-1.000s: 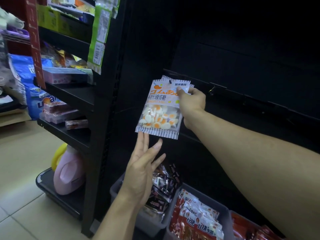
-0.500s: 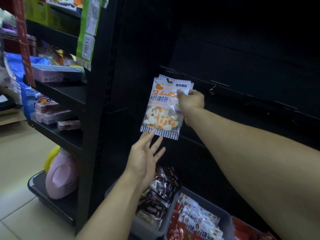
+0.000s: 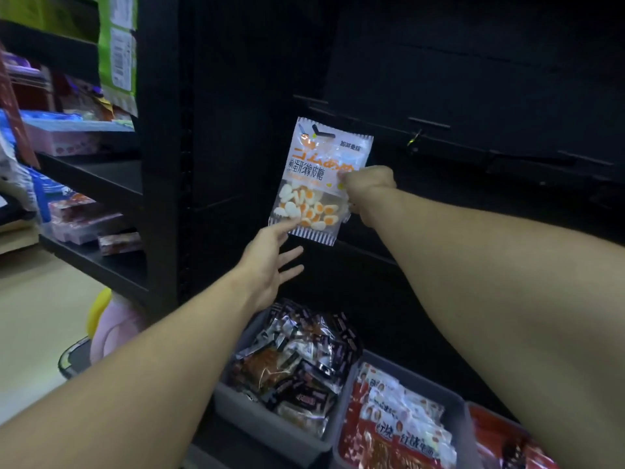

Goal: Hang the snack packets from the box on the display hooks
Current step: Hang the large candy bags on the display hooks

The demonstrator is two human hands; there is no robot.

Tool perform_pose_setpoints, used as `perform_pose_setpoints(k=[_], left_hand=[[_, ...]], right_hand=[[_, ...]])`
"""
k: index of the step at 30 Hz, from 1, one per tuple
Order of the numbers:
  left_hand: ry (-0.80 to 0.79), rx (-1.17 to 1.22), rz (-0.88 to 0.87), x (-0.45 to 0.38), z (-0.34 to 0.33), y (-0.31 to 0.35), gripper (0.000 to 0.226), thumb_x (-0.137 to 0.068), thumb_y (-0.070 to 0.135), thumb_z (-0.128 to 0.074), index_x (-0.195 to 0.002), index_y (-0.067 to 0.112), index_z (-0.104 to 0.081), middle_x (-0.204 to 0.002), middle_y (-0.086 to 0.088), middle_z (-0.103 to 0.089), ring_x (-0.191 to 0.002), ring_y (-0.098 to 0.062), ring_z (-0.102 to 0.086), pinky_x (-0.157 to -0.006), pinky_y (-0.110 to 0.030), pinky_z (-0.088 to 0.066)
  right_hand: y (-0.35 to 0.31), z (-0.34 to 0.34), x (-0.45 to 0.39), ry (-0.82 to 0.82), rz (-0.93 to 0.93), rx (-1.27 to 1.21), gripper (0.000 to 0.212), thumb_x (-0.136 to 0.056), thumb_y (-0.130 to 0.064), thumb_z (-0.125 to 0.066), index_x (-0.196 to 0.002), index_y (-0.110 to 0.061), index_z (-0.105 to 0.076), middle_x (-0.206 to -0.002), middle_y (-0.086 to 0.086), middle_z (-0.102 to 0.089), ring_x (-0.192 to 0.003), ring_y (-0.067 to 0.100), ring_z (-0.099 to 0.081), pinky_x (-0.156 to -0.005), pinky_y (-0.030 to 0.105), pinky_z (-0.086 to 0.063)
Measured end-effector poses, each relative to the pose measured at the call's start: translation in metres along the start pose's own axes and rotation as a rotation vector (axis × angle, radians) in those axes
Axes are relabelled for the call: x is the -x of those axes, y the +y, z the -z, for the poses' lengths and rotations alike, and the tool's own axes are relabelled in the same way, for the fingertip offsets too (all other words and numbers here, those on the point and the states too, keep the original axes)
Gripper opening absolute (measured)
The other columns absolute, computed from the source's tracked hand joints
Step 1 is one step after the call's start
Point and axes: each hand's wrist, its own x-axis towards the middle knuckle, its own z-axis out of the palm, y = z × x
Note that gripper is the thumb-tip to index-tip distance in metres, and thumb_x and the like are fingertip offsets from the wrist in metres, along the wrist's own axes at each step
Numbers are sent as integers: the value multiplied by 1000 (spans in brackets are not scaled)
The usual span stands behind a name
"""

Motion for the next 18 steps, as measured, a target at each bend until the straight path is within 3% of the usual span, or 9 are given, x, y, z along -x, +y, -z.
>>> perform_pose_setpoints(k=[4, 6, 7, 12, 15, 17, 18], left_hand=[[-2, -346, 60, 40, 1, -35, 56, -102, 29, -69, -154, 19, -51, -138, 1, -64, -127, -21, -63, -109, -41, -52], [-68, -546, 74, 68, -7, -61, 54, -100, 24, -72, -150, 15, -55, -139, -3, -67, -117, -17, -66, -94, -31, -55], [-116, -654, 66, 84, -13, -75, 53, -99, 22, -74, -148, 13, -58, -138, -5, -68, -113, -16, -66, -87, -28, -53], [-517, -1146, 60, 172, -40, -152, 40, -94, 18, -78, -131, 9, -68, -131, -7, -72, -112, -15, -64, -84, -21, -43], [-801, -1411, 132, 214, -38, -203, 56, -89, 35, -81, -140, 22, -63, -139, 1, -67, -128, -18, -63, -100, -25, -48], [-877, -1531, 180, 235, -31, -235, 75, -87, 42, -80, -154, 24, -51, -156, -2, -53, -141, -23, -52, -113, -31, -44], [-897, -1588, 176, 245, -27, -251, 77, -90, 43, -77, -158, 24, -45, -163, -5, -44, -149, -26, -43, -118, -33, -39]], right_hand=[[39, 37, 48, -48, -2, 85, 7, -88, -18, -73, -92, -23, -68, -109, 11, -76, -98, 30, -75, -89, 47, -64], [74, 63, 89, -111, 35, 149, 13, -90, -19, -73, -94, -29, -66, -106, 5, -75, -99, 25, -74, -91, 43, -63], [92, 78, 113, -151, 54, 164, 14, -91, -19, -74, -97, -29, -66, -102, 2, -76, -98, 23, -74, -91, 40, -62], [196, 156, 237, -326, 132, 302, 21, -91, -6, -67, -103, -23, -72, -88, -5, -75, -79, 10, -70, -73, 13, -54], [267, 197, 302, -487, 3, 413, 23, -89, -2, -70, -99, -22, -69, -100, 5, -77, -93, 17, -70, -90, 36, -57], [305, 218, 334, -717, -136, 639, 26, -93, -14, -77, -118, -16, -69, -125, 8, -72, -113, 22, -68, -95, 30, -52], [324, 226, 344, -796, -199, 712, 43, -93, -22, -78, -133, -14, -65, -139, 7, -66, -124, 23, -63, -98, 27, -48]])
